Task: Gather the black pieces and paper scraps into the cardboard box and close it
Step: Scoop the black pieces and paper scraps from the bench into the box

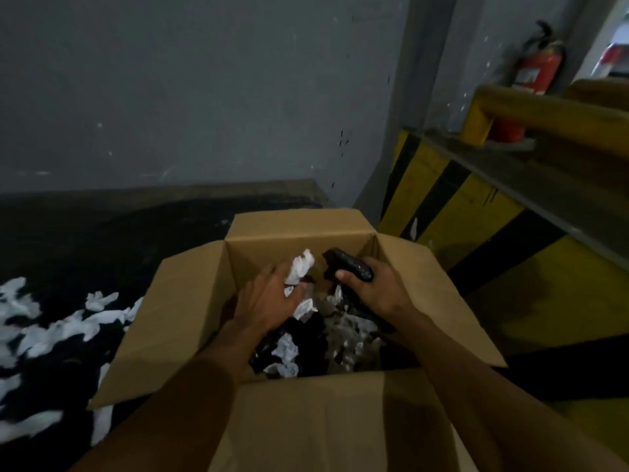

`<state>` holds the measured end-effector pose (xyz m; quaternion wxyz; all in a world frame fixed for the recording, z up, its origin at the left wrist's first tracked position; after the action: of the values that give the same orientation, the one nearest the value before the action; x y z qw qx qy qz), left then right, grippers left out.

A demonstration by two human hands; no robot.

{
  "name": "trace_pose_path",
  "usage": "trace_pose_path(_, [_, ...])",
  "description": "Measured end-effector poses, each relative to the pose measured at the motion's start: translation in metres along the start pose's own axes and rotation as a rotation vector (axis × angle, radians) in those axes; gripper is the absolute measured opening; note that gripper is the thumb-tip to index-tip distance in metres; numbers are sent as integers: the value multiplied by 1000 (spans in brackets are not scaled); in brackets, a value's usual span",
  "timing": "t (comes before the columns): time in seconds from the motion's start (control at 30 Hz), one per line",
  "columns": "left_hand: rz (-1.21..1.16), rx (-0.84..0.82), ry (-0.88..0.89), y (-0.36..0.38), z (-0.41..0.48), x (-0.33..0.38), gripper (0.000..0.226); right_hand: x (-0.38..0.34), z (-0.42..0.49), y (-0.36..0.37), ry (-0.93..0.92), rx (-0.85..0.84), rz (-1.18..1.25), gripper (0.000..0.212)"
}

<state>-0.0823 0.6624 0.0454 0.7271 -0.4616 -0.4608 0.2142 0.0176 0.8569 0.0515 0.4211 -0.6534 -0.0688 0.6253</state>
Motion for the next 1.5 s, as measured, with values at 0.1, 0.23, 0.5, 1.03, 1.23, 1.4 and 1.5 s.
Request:
trace_pose_path(0.1, [50,-56,-65,15,7,-14,50,9,13,18,21,-84,-69,63])
trace_pose_path(0.23, [56,-58,-99,21,21,-20,37,22,31,27,80,-131,-84,52])
trace_pose_path(0.5, [20,-21,-67,8,26,-18,35,11,41,31,54,-114,-90,40])
trace_pose_path(1.03, [38,274,-90,-88,-32,-23,41,-93,18,46,-153,-13,-52,34])
trace_pose_path(1.23, [29,323,-122,-131,-75,-61,44,-157,-16,86,-232,-39,-7,32])
trace_pose_path(1.4, [38,426,-130,-185,-128,-117,41,-221,-55,134,-273,-58,12,34])
trace_pose_path(1.5, [53,447,-161,-215,-165,-163,41,-263,-89,176,-301,-83,31,33])
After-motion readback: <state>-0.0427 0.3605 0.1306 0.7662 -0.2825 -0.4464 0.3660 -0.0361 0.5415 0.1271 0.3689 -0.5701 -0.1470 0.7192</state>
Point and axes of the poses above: each hand's wrist, its own z-axis towards the middle knuckle, its own y-axis out of the palm, x = y × z, the point moved 8 cm from there along z, towards the middle knuckle, and after that the axes turned 4 degrees about -y, right-handed, at the moved point
